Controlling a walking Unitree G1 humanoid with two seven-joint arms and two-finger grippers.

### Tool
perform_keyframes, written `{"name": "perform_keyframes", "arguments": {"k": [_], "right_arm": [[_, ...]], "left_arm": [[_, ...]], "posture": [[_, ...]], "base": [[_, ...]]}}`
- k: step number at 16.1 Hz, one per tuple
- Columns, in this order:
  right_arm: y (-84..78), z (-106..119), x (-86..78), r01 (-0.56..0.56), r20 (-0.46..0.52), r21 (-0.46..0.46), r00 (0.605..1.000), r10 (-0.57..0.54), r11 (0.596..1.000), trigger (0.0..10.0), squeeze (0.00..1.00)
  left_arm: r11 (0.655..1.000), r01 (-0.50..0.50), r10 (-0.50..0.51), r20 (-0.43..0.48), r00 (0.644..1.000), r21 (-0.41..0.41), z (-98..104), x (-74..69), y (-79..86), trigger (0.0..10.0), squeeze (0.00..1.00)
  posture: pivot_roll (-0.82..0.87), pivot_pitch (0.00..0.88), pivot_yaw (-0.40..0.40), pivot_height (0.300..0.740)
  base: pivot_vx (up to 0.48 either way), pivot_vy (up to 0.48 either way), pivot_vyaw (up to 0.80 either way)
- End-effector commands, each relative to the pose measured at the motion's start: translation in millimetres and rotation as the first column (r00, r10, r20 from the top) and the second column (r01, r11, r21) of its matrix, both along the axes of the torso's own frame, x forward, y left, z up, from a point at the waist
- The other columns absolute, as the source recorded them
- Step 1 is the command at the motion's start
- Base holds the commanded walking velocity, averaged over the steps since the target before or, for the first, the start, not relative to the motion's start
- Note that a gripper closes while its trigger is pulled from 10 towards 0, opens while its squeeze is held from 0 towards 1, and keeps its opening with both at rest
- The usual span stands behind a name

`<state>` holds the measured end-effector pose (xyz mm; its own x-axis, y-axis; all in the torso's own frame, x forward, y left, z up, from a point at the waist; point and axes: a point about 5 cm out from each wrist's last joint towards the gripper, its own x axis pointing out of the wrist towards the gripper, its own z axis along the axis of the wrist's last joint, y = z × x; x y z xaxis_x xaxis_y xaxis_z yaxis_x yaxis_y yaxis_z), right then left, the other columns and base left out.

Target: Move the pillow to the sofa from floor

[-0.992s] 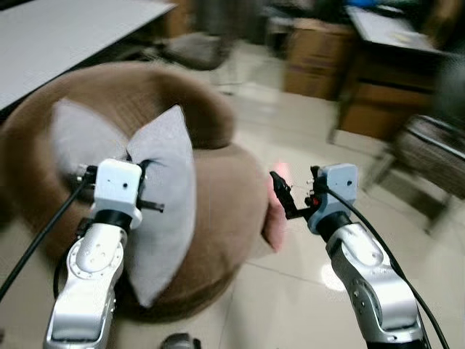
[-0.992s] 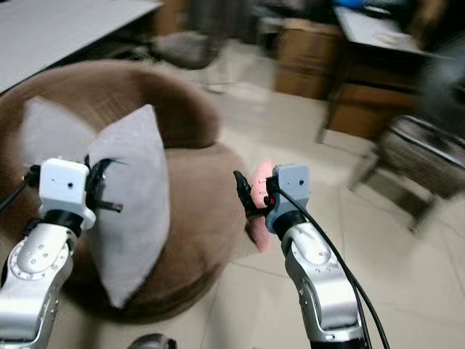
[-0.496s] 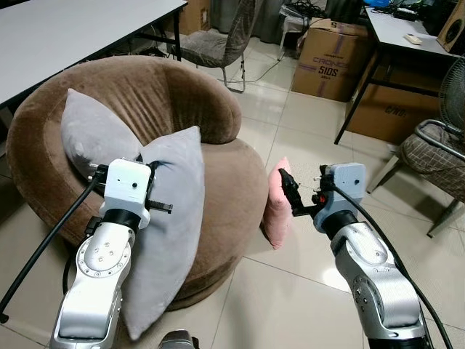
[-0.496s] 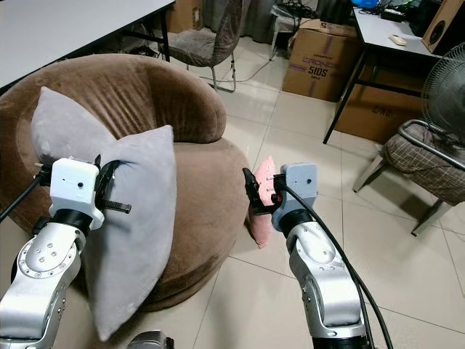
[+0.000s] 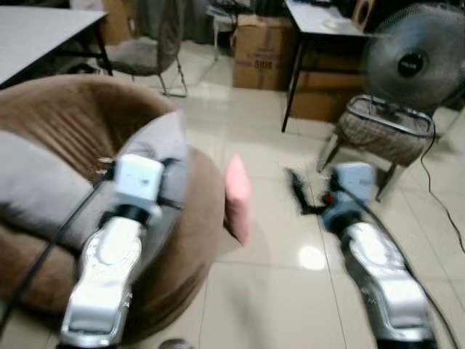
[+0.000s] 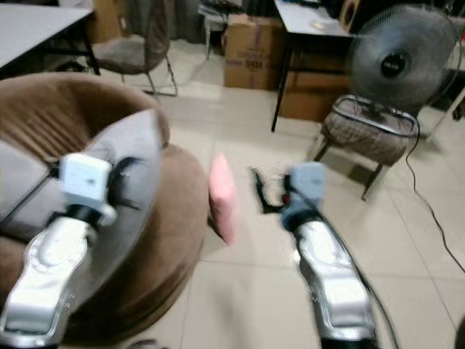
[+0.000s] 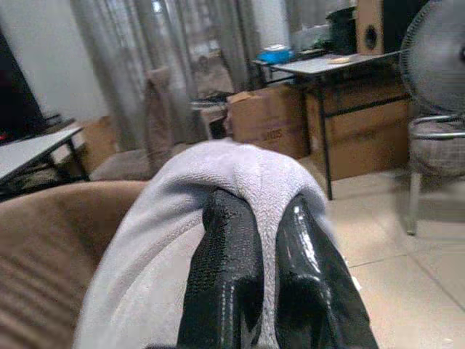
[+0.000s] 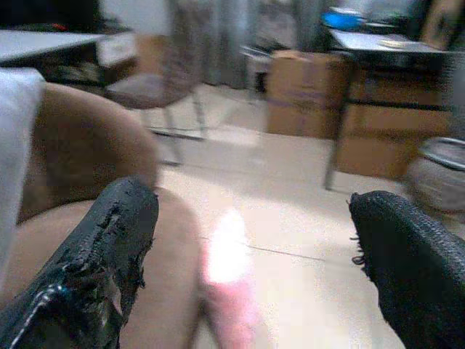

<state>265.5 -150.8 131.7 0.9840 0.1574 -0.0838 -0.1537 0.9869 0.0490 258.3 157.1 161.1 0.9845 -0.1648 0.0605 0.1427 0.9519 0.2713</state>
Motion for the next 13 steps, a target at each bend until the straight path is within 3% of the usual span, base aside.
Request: {"name": "perform_keyframes", "arguments": {"k": [1, 3, 4, 8, 11, 13], "right_arm": [[8.7, 7, 1.4, -0.026, 0.032, 0.012, 0.999, 0.026, 1.0, 10.0, 0.0], [11.4, 7, 1.3, -0.044, 0.03, 0.011, 0.999, 0.043, 0.999, 10.0, 0.0], [14.4, 6, 0.9, -0.077, 0.024, -0.031, 0.997, 0.077, 0.997, 10.0, 0.0], [21.0, 3, -0.2, -0.127, 0.006, -0.046, 0.992, 0.127, 0.991, 10.0, 0.0], [21.5, 0, -1.5, -0.125, -0.01, -0.015, 0.992, 0.125, 0.992, 10.0, 0.0], [22.0, 1, -1.8, -0.133, -0.004, -0.018, 0.991, 0.133, 0.991, 10.0, 0.0]], "left_arm": [[1.0, -0.007, 0.006, 0.056, 0.998, 0.011, 11, 1.2, 4.3, 10.0, 0.0], [1.0, -0.014, 0.013, 0.059, 0.998, 0.016, 11, 2.6, 5.1, 10.0, 0.0], [1.0, -0.022, 0.021, 0.062, 0.998, 0.018, 12, 3.6, 6.3, 10.0, 0.0], [0.994, -0.107, 0.106, 0.058, 0.993, 0.008, 12, 7.8, 16.9, 10.0, 0.0], [0.994, -0.104, 0.105, 0.056, 0.993, -0.02, 12, 11.5, 16.9, 10.0, 0.0], [0.994, -0.109, 0.109, 0.061, 0.992, -0.013, 12, 23.6, 16.5, 10.0, 0.0]], "posture": [[0.11, 0.0, -0.034, 0.74], [0.11, 0.0, -0.032, 0.74], [0.11, 0.0, -0.032, 0.74], [0.11, 0.0, -0.034, 0.74], [0.11, 0.0, -0.034, 0.74], [0.11, 0.0, -0.032, 0.74]], "base": [[0.334, 0.0, 0.0], [0.33, 0.0, 0.0], [0.33, 0.0, 0.0], [0.31, 0.0, 0.8], [0.0, 0.0, 0.0], [0.0, 0.0, 0.0]]}}
